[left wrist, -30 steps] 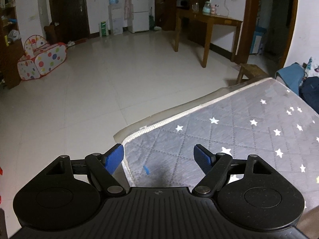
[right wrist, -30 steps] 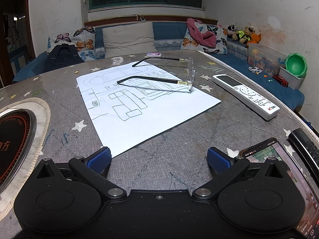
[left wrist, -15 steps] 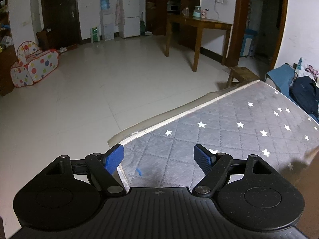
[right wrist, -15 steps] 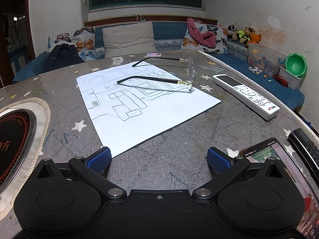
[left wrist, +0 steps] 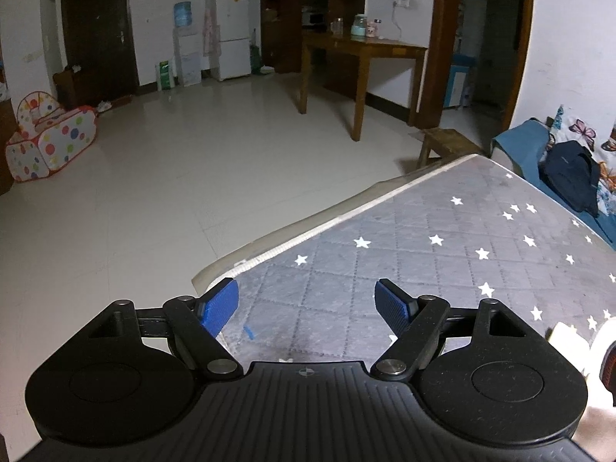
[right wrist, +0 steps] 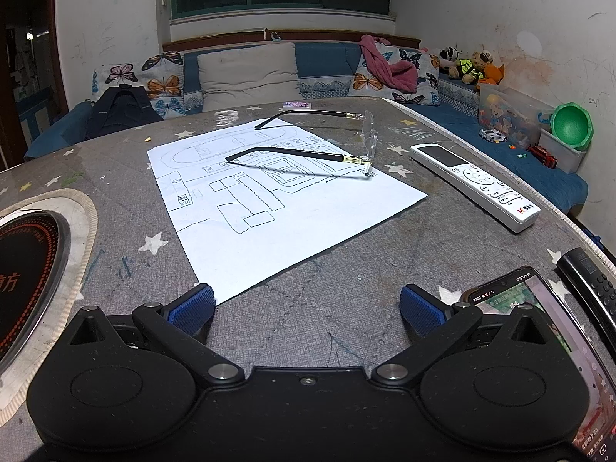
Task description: Fold clothes
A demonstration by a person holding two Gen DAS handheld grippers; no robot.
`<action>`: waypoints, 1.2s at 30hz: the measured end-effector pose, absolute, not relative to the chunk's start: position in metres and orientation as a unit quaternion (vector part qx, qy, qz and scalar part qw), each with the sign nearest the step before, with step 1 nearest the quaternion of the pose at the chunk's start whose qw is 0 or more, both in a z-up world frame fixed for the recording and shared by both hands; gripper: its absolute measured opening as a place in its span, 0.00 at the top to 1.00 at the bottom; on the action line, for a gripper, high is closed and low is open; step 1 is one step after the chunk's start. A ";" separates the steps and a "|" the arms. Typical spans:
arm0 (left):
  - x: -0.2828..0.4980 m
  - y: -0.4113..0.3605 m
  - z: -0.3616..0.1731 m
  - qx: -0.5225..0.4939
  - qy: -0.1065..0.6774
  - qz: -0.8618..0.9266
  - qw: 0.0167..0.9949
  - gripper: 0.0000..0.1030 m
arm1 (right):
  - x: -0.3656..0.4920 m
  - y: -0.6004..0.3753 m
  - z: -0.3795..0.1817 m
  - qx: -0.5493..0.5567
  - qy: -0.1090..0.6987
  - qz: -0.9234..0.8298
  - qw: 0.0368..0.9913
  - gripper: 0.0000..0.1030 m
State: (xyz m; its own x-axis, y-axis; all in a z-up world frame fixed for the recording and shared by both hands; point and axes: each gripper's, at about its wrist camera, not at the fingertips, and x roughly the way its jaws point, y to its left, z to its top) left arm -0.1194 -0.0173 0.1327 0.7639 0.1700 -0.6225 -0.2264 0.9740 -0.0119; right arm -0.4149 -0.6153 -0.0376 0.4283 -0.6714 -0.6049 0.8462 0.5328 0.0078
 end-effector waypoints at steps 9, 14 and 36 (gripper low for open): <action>-0.123 -0.020 0.139 -0.037 0.320 0.094 0.942 0.17 | -0.415 -0.615 -0.038 0.157 0.278 -0.457 0.830 0.00; -0.124 -0.020 0.141 -0.037 0.318 0.087 0.943 0.16 | -0.415 -0.615 -0.037 0.157 0.278 -0.457 0.830 0.00; -0.133 -0.018 0.144 -0.038 0.316 0.074 0.945 0.16 | -0.415 -0.615 -0.037 0.157 0.278 -0.457 0.830 0.00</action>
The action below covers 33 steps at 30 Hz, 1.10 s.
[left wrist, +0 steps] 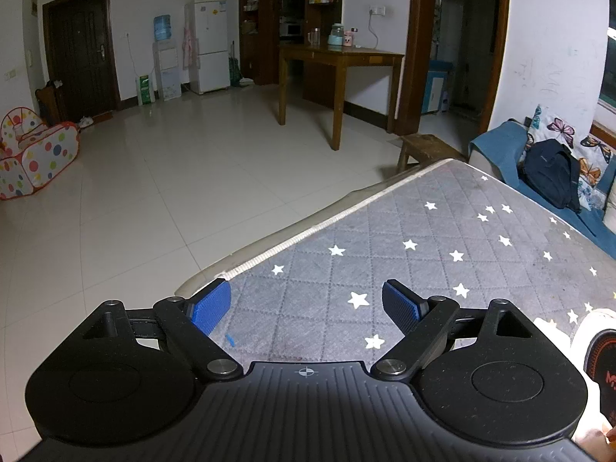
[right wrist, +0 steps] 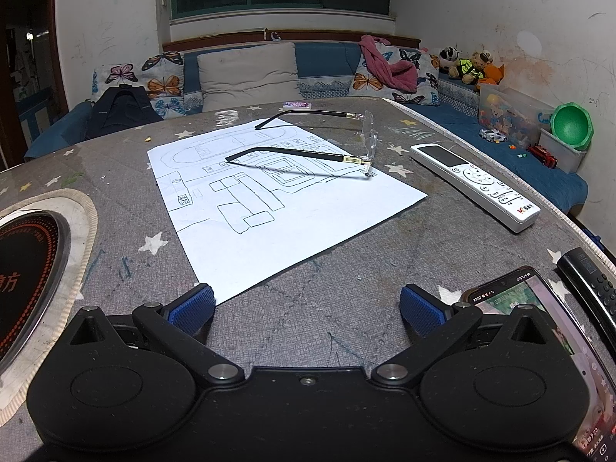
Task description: Fold clothes
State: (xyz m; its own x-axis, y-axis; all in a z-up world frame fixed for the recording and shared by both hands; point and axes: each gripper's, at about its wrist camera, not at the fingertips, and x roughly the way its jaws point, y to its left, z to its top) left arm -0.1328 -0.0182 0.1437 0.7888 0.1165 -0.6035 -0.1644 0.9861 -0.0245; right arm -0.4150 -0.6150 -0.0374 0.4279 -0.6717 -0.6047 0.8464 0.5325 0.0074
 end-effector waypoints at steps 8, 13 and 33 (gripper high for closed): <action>-0.135 -0.016 0.146 -0.038 0.317 0.074 0.945 0.16 | -0.415 -0.615 -0.037 0.157 0.278 -0.457 0.830 0.00; -0.136 -0.014 0.148 -0.037 0.317 0.073 0.945 0.16 | -0.415 -0.615 -0.037 0.157 0.278 -0.457 0.830 0.00; -0.140 -0.017 0.147 -0.032 0.323 0.061 0.944 0.15 | -0.415 -0.615 -0.037 0.157 0.278 -0.457 0.830 0.00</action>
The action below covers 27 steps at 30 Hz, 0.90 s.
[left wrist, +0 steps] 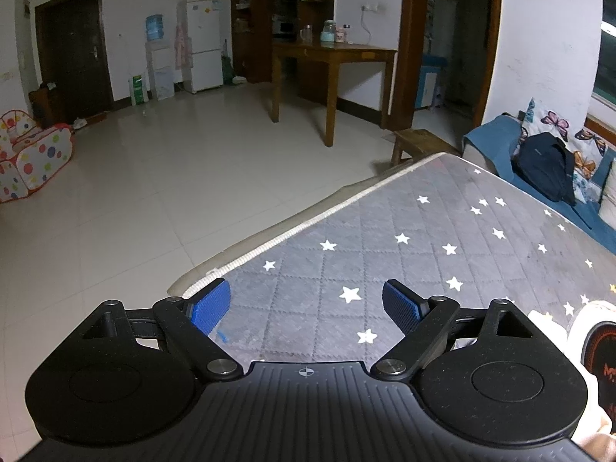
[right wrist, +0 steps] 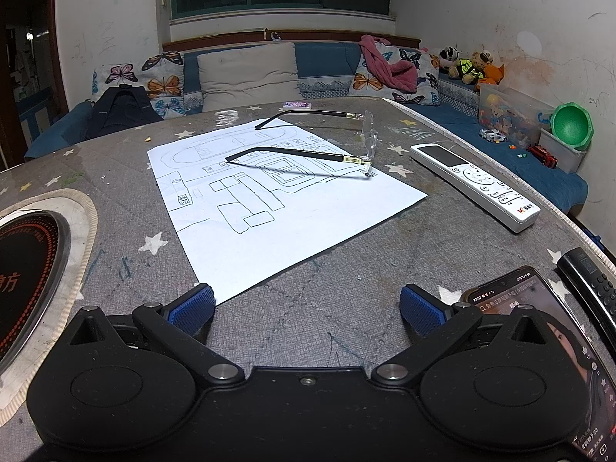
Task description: Fold clothes
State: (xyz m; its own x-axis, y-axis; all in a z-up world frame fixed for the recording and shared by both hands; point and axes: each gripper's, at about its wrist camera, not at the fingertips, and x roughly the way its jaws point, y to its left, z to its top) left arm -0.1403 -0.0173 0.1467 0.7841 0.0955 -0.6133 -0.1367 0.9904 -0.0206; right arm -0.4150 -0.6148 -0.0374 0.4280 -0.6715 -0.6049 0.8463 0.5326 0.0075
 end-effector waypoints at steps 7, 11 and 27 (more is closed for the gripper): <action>-0.138 -0.022 0.144 -0.029 0.326 0.053 0.943 0.15 | -0.415 -0.615 -0.037 0.157 0.278 -0.457 0.830 0.00; -0.136 -0.024 0.141 -0.028 0.330 0.048 0.942 0.15 | -0.415 -0.615 -0.037 0.157 0.278 -0.457 0.830 0.00; -0.130 -0.038 0.130 -0.025 0.350 0.019 0.936 0.15 | -0.415 -0.615 -0.037 0.157 0.278 -0.457 0.830 0.00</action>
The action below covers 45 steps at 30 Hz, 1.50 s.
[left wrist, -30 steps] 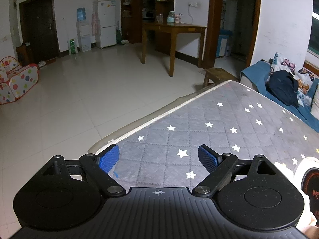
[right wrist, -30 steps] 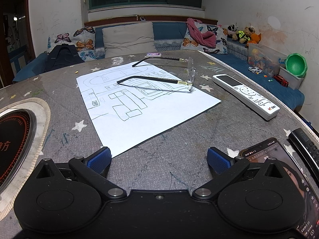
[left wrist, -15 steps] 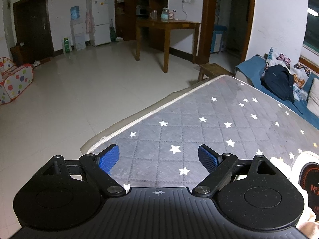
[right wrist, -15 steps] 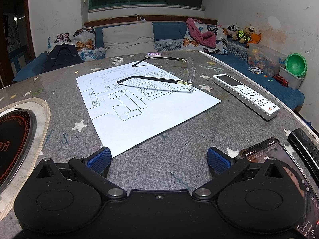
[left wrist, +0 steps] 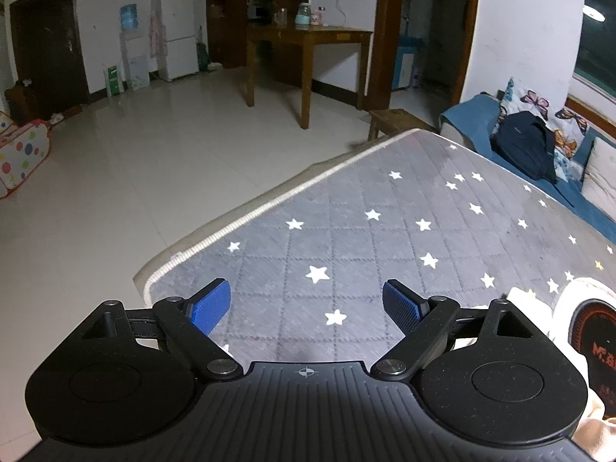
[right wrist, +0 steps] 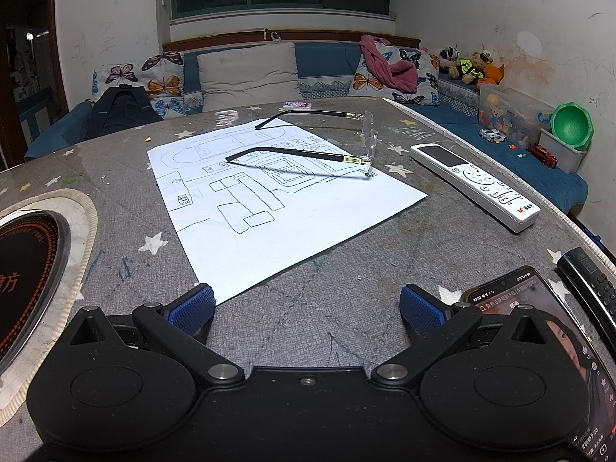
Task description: Fold clothes
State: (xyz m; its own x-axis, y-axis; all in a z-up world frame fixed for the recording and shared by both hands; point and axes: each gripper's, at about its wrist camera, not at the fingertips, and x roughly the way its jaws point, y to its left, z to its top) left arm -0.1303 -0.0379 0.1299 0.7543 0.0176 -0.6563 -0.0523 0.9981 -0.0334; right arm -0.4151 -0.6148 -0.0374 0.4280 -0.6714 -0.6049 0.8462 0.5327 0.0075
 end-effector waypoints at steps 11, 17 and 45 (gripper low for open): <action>-0.119 -0.052 0.115 -0.018 0.373 0.004 0.928 0.15 | -0.415 -0.615 -0.037 0.157 0.278 -0.457 0.830 0.00; -0.111 -0.063 0.101 -0.007 0.389 -0.006 0.921 0.15 | -0.415 -0.615 -0.037 0.157 0.278 -0.457 0.830 0.00; -0.111 -0.101 0.066 0.009 0.418 -0.096 0.903 0.15 | -0.414 -0.615 -0.038 0.158 0.278 -0.457 0.830 0.00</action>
